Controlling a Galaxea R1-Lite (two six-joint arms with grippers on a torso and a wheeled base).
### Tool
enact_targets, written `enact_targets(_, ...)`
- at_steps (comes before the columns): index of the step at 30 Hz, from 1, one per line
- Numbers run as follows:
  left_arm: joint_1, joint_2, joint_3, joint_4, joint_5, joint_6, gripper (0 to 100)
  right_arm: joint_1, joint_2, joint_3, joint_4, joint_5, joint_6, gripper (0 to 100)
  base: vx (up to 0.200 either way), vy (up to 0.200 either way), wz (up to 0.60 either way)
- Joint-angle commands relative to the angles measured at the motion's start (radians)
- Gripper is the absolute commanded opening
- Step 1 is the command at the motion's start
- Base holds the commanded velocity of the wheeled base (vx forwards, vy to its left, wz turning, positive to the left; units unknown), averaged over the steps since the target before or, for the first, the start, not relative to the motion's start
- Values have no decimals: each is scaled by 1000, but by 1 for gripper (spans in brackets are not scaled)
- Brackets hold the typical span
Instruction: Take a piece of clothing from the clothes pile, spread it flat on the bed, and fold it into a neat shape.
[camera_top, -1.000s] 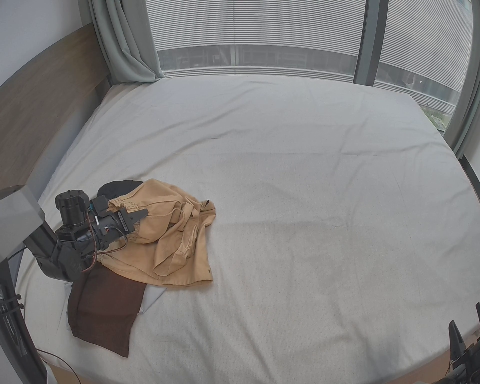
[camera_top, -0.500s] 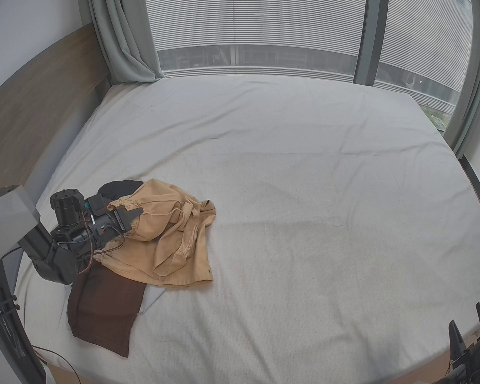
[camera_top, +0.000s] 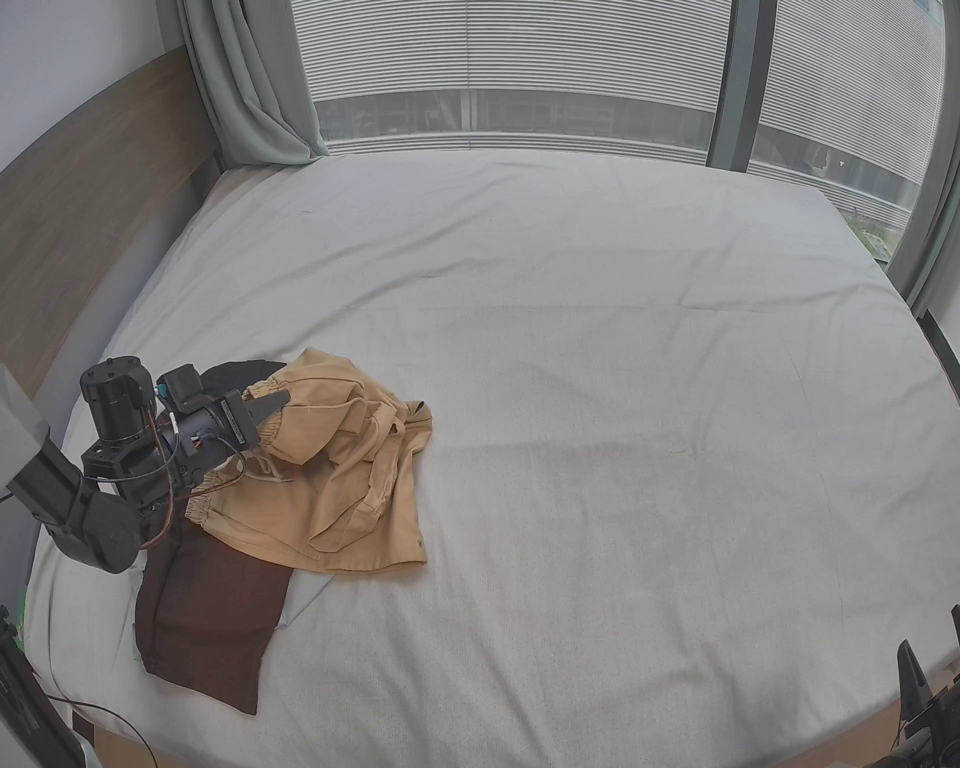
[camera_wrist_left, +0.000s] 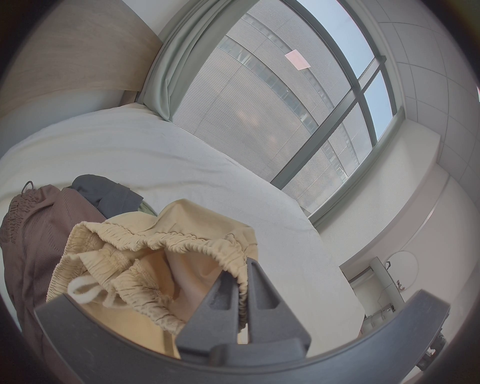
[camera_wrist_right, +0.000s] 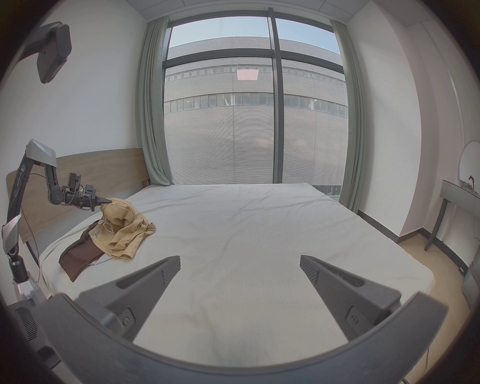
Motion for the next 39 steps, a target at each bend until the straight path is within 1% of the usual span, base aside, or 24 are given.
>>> enact_targets(1,-11,-47,7,0,2,-11,0,0,-16,18,0,0,1,100,0,0,0)
enact_targets(7,-27,-98,39,1,3,-22,0,0,-16,18,0,0,1,100,0,0,0)
enact_targets(18,-30,-168,73,10,6,-26,0,-1,-16,18,0,0,3,100,0,0,0)
enact_targets(22,-31,-190,67,21,34,-82,0,-1,-16,18,0,0,3,100,0,0,0)
enact_targets(26,-33,-218,73,26,36,-111,0,-1,-16,18,0,0,3,100,0,0,0)
enact_targets(28,-47,-234,76,27,40,-123,0,-1,-16,18,0,0,3,100,0,0,0)
enact_targets(31,-62,-251,82,27,60,-138,0,-1,-16,18,0,0,3,100,0,0,0)
enact_targets(32,-79,-268,83,27,80,-152,0,0,-16,18,0,0,3,100,0,0,0)
enact_targets(35,-103,-285,83,29,99,-169,0,-1,-16,18,0,0,3,100,0,0,0)
enact_targets(37,-148,-302,79,29,154,-169,0,-1,-16,18,0,0,3,100,0,0,0)
enact_targets(39,-171,-303,76,29,184,-169,0,0,-16,18,0,0,3,100,0,0,0)
